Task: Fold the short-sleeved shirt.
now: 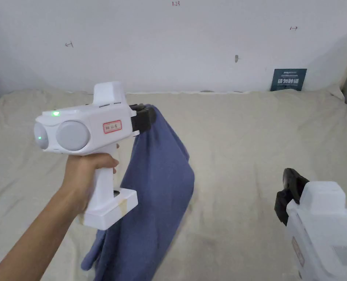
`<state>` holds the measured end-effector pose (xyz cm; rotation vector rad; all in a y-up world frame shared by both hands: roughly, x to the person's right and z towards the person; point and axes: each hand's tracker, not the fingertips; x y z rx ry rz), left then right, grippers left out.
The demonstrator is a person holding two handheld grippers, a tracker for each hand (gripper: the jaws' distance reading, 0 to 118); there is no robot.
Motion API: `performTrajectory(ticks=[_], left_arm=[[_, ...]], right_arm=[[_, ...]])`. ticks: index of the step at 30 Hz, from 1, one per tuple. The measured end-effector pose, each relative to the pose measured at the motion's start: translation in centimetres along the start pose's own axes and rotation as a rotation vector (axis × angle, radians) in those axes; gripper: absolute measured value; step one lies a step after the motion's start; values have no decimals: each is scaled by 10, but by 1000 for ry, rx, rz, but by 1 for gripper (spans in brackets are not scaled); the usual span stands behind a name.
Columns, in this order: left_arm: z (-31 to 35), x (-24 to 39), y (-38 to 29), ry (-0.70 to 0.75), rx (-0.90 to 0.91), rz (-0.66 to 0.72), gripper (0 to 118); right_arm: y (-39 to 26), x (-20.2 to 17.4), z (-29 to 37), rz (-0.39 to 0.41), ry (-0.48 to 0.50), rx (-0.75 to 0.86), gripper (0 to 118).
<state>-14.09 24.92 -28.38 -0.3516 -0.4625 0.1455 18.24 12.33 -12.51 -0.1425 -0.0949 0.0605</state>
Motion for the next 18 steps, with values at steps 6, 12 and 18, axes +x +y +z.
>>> performTrajectory(ticks=[6,12,18], left_arm=[[-43,63,-19,-126,-100,-71,2],[-97,93,-100,-206,-324,-89,2],[-141,100,-198,-162,-546,-109,3]], right_arm=[[-2,33,12,-12,-80,-1,2],[-10,60,20,-11,-139,-25,2],[-24,72,20,-14,-168,-63,2]])
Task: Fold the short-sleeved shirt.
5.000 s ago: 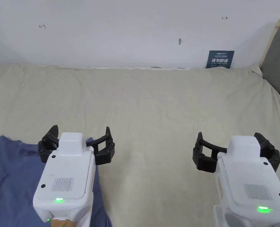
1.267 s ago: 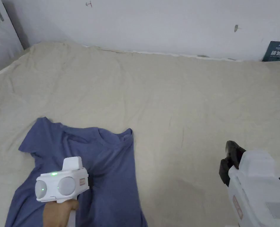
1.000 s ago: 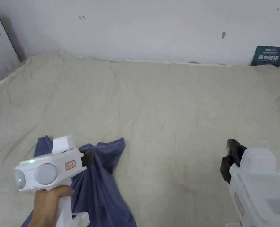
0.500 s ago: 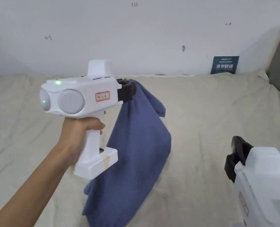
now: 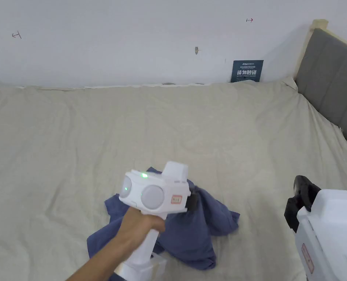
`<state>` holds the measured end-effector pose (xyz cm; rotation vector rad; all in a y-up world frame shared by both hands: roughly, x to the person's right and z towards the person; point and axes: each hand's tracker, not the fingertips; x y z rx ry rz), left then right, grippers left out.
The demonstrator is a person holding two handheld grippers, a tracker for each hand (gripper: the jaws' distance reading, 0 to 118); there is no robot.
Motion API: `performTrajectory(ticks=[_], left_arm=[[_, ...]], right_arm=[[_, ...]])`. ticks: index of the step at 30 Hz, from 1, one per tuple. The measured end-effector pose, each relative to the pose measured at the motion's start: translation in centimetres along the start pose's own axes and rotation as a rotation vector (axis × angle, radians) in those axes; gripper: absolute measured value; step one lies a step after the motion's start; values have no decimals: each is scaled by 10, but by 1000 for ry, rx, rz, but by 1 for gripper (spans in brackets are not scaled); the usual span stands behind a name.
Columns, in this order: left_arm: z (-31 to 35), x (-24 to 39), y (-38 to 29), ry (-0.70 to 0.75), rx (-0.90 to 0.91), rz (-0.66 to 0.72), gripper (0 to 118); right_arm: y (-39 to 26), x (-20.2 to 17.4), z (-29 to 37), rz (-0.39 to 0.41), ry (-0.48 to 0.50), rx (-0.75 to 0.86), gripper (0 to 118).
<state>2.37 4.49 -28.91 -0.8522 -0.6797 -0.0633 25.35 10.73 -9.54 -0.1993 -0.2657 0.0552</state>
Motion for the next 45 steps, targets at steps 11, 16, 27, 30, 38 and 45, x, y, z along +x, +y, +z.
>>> performTrajectory(ticks=[11,16,27,30,38,45], left_arm=[[-61,-33,-58,139,-148,186,10],[-19,-36,-44,196,-29,169,118],[158,-54,-25,481,593,106,113],[193,-63,-29,572,728,93,111],[230,-82,-47,692,848,81,62],[229,-89,-53,657,797,92,0]], right_arm=[[-16,-6,-12,-4,25,-64,2],[-8,-11,-11,2,37,-52,2],[36,-34,-5,15,74,70,2],[47,-41,-5,18,85,98,2],[59,-55,-4,26,103,135,2],[56,-61,-2,26,117,127,2]])
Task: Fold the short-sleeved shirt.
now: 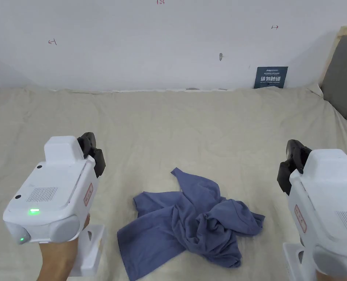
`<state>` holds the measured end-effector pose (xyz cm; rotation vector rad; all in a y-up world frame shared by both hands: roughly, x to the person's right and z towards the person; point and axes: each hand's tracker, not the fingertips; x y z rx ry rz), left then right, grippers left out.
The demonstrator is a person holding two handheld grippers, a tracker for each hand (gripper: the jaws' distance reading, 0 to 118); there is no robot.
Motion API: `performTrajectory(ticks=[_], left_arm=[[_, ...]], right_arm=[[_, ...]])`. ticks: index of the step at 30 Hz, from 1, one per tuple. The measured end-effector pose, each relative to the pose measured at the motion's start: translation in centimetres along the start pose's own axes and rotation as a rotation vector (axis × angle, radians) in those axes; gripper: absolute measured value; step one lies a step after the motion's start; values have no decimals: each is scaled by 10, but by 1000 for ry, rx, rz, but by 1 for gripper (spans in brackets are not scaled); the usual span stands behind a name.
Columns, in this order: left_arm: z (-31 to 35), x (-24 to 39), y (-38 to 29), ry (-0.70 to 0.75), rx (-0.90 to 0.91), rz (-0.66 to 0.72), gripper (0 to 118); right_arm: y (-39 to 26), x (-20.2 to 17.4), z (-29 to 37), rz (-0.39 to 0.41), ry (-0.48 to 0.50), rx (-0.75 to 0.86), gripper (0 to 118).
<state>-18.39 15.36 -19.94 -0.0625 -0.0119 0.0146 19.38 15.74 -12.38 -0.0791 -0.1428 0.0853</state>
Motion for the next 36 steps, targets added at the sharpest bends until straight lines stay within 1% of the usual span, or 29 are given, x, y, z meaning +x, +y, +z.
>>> performTrajectory(ticks=[2,4,5,6,8,9,12,13,17,20,21,22,23,24,25,26,27,30,31,32,33,34,35,36], left_arm=[[-1,0,0,-14,-18,-5,0],[-7,3,-1,-8,-127,-7,0],[-12,3,-2,-12,-186,-1,0],[-19,4,-6,0,-295,17,0],[-30,1,-24,-53,-466,91,0],[-34,0,-36,-67,-524,138,0],[-38,5,-77,-84,-682,169,0],[-38,9,-91,-89,-725,156,0],[-37,23,-144,-112,-861,176,0],[-36,29,-169,-101,-889,197,6],[-37,32,-175,-96,-890,191,10],[-38,35,-180,-99,-895,186,28],[-40,38,-183,-92,-899,176,61],[-42,39,-187,-77,-909,168,102],[-45,42,-191,-52,-918,154,118],[-45,44,-193,-13,-906,131,118],[-49,45,-195,-8,-891,121,113],[-61,47,-207,30,-937,93,95],[-65,48,-212,39,-938,99,86],[-66,47,-216,42,-940,103,72],[-67,47,-221,46,-944,112,55],[-64,49,-222,102,-943,80,52],[-61,50,-220,69,-922,94,48],[-58,49,-217,69,-915,90,20]], right_arm=[[-1,-1,1,2,1,-3,2],[-2,-1,2,3,3,-7,2],[-3,0,2,4,3,-9,2],[-5,0,2,4,3,-12,2],[-8,1,2,2,3,-19,2],[-11,2,2,1,2,-22,2],[-18,5,2,-7,-5,-39,2],[-21,6,1,-9,-8,-46,2],[-30,10,0,-9,-14,-76,2],[-36,14,-1,-8,-17,-93,2],[-38,15,-2,-8,-20,-100,2],[-40,17,-3,-9,-22,-105,2],[-42,18,-4,-11,-23,-111,2],[-43,20,-5,-13,-26,-119,2],[-45,21,-7,-15,-29,-124,2],[-47,23,-8,-16,-33,-128,2],[-48,24,-9,-22,-41,-134,2],[-53,28,-13,-36,-49,-146,2],[-54,29,-14,-31,-49,-152,2],[-56,29,-15,-25,-50,-155,2],[-58,30,-16,-22,-52,-160,2],[-59,31,-18,-22,-51,-165,2],[-61,32,-20,-21,-51,-174,2],[-63,33,-22,-18,-51,-184,2]])
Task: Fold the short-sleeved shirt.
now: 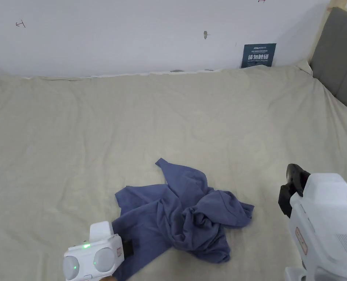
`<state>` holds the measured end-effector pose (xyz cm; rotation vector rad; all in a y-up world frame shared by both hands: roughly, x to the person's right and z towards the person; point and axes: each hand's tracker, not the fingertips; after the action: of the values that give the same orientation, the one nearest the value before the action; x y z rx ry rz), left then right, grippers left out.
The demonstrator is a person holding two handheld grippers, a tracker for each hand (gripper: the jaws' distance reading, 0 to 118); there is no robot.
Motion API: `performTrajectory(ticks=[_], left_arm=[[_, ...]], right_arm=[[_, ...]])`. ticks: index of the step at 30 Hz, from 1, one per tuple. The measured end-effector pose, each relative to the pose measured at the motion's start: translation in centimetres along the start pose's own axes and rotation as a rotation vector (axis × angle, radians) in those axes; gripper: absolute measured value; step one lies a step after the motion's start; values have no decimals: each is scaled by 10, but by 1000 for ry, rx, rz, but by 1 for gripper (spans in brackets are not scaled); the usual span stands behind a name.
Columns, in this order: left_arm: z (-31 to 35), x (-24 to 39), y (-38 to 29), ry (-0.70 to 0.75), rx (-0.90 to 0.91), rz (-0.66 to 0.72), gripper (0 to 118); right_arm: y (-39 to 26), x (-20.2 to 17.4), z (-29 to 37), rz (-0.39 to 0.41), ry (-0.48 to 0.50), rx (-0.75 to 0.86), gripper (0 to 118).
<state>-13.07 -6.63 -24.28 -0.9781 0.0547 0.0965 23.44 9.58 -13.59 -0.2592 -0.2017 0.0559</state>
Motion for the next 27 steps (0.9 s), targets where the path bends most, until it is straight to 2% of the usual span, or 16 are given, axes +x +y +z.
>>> performTrajectory(ticks=[1,4,5,10,11,12,17,18,19,21,22,23,25,27], left_arm=[[2,0,0,-24,7,-15,2],[7,-5,6,-114,11,4,2],[13,-8,8,-153,36,18,2],[48,-16,26,-215,171,5,2],[52,-18,30,-237,186,-1,2],[56,-19,32,-244,196,-9,2],[59,-21,37,-238,233,-87,2],[59,-21,36,-232,235,-102,2],[58,-21,35,-234,232,-106,2],[56,-22,33,-241,224,-101,2],[56,-24,33,-248,218,-93,2],[55,-24,32,-250,216,-90,2],[54,-27,33,-257,214,-84,2],[54,-29,37,-270,207,-68,2]], right_arm=[[-2,1,-4,3,1,-11,2],[-7,1,-25,14,5,-96,6],[-9,1,-34,15,8,-125,15],[-31,-5,-102,-13,81,-378,100],[-37,-7,-115,-18,80,-428,109],[-45,-10,-130,-27,91,-483,112],[-86,-29,-185,-12,116,-672,111],[-97,-32,-194,-10,118,-717,107],[-105,-36,-200,5,113,-757,97],[-116,-44,-204,18,107,-824,63],[-124,-46,-203,7,128,-811,51],[-123,-47,-196,10,115,-759,47],[-117,-48,-193,24,151,-747,13],[-112,-47,-189,62,144,-730,13]])
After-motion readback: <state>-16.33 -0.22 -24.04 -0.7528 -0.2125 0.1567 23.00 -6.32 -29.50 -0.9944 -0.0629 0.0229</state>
